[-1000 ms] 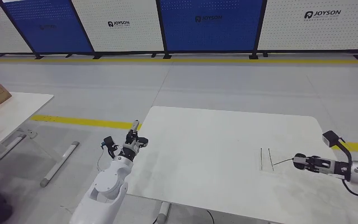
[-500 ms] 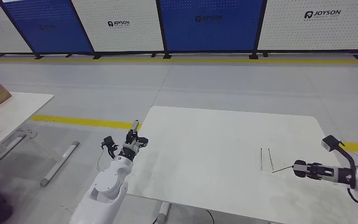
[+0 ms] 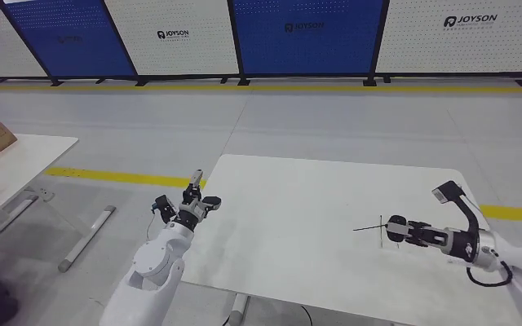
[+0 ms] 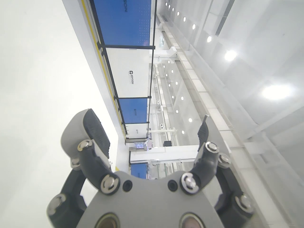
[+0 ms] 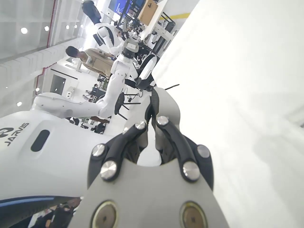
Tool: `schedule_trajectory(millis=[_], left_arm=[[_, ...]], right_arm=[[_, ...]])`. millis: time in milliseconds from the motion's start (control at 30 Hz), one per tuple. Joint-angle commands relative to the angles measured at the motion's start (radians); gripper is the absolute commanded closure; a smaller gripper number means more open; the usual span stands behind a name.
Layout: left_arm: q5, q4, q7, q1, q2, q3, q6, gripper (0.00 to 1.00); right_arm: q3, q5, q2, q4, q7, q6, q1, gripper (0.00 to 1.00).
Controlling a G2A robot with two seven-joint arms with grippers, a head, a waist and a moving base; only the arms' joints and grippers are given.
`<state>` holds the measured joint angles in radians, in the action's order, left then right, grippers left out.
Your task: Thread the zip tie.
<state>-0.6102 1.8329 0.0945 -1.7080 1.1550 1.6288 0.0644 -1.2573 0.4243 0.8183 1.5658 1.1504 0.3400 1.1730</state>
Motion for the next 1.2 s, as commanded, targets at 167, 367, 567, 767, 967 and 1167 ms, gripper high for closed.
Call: schedule_trajectory(millis=[167, 367, 567, 767, 967, 1167], left_arm=[[-0.067, 0.012, 0.064, 0.019, -0.002, -0.001, 0.106, 0.00], [-0.067, 0.012, 0.064, 0.019, -0.002, -0.001, 0.106, 0.00], [-0.067, 0.012, 0.064, 0.019, -0.002, -0.001, 0.106, 0.00], [-0.041, 0.011, 0.080, 0.031, 0.001, -0.037, 0.086, 0.00], [-0.013, 0.032, 0.120, 0.056, 0.004, -0.111, 0.137, 0.00], [0.022, 0.013, 0.042, 0.086, 0.012, -0.161, 0.118, 0.00]], right_arm=[[0.038, -0.012, 0.018, -0.007, -0.023, 0.000, -0.016, 1.00], [0.038, -0.012, 0.018, -0.007, -0.023, 0.000, -0.016, 1.00], [0.038, -0.012, 0.018, -0.007, -0.023, 0.000, -0.016, 1.00], [0.057, -0.050, 0.025, 0.021, -0.087, -0.004, -0.010, 1.00], [0.090, -0.056, 0.052, 0.038, -0.204, 0.000, -0.020, 1.00], [0.127, 0.009, 0.072, 0.008, -0.194, 0.000, -0.030, 1.00]])
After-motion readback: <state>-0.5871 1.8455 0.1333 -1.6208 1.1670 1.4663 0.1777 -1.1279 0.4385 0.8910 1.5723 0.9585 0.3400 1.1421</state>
